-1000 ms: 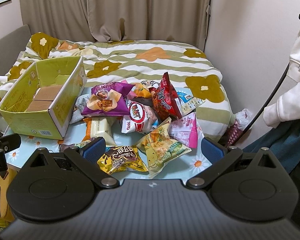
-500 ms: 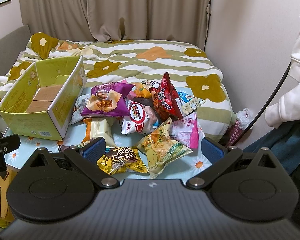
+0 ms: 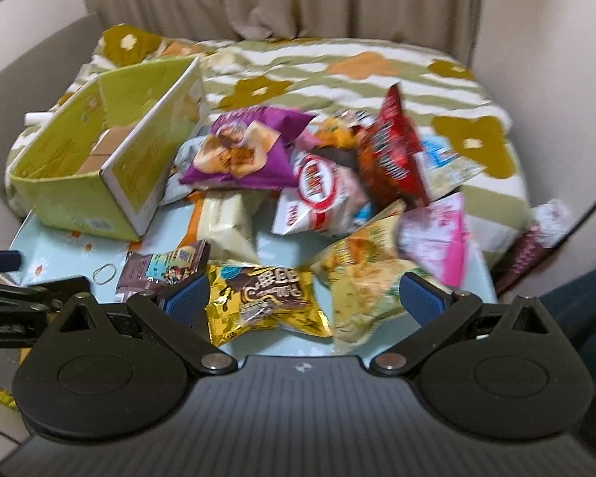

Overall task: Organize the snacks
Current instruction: 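Grasp the brown chocolate bag with the left tool while the right tool grasps the gold wafer bag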

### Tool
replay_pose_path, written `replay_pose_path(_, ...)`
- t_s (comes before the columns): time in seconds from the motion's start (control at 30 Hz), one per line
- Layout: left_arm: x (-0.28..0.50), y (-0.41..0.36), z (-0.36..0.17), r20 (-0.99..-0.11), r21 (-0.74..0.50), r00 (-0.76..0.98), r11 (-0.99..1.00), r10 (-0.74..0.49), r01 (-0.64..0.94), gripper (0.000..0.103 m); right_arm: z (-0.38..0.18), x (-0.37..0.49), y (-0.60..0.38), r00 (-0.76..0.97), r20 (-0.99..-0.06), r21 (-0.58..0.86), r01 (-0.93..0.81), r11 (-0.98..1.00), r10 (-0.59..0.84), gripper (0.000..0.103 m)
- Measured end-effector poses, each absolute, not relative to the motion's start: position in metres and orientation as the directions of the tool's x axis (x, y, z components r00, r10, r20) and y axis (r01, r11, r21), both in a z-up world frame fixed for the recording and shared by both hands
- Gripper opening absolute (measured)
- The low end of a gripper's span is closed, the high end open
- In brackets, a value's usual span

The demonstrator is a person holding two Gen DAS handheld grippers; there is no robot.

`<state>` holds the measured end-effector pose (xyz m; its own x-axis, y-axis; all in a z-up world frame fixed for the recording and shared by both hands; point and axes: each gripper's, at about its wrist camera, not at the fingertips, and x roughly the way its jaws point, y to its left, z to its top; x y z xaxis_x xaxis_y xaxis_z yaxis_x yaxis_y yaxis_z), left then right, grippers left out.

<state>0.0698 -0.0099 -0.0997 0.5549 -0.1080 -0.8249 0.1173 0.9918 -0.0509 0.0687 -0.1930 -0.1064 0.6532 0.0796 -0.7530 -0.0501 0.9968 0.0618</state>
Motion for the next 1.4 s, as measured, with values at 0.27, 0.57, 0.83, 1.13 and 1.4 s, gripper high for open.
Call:
replay_pose_path(0.27,0.091,-0.014,-0.130,-0.847,-0.097,0.508,0.985,-0.157,0.144,0.103,-0.132,0.080,-0.187,0.643,-0.754,0.041,-0.156,0.987,0.133,0.103)
replay_pose_path(0.57,0.107,-0.024,-0.143,-0.863,-0.132,0.464,0.976,-0.200,0.176,0.103,-0.155,0.080,-0.180,0.614,-0.772,-0.055,-0.321,0.946,0.163,0.103)
replay_pose_path(0.83,0.124,-0.035,-0.169,-0.897,-0.086,0.411,0.976,-0.163,0.199,0.103,-0.177,0.083,-0.163,0.590,-0.788,-0.101,-0.405,0.909,0.175,0.103)
replay_pose_path(1.13,0.139,-0.032,-0.187,-0.911,-0.041,0.393,0.977,-0.122,0.208,0.095,-0.198,0.102,-0.155,0.568,-0.804,-0.112,-0.436,0.893,0.176,0.103)
replay_pose_path(1.4,0.148,-0.024,-0.189,-0.914,-0.052,0.383,0.974,-0.135,0.219,0.088,-0.205,0.121,-0.153,0.556,-0.803,-0.071,-0.448,0.891,0.216,0.103)
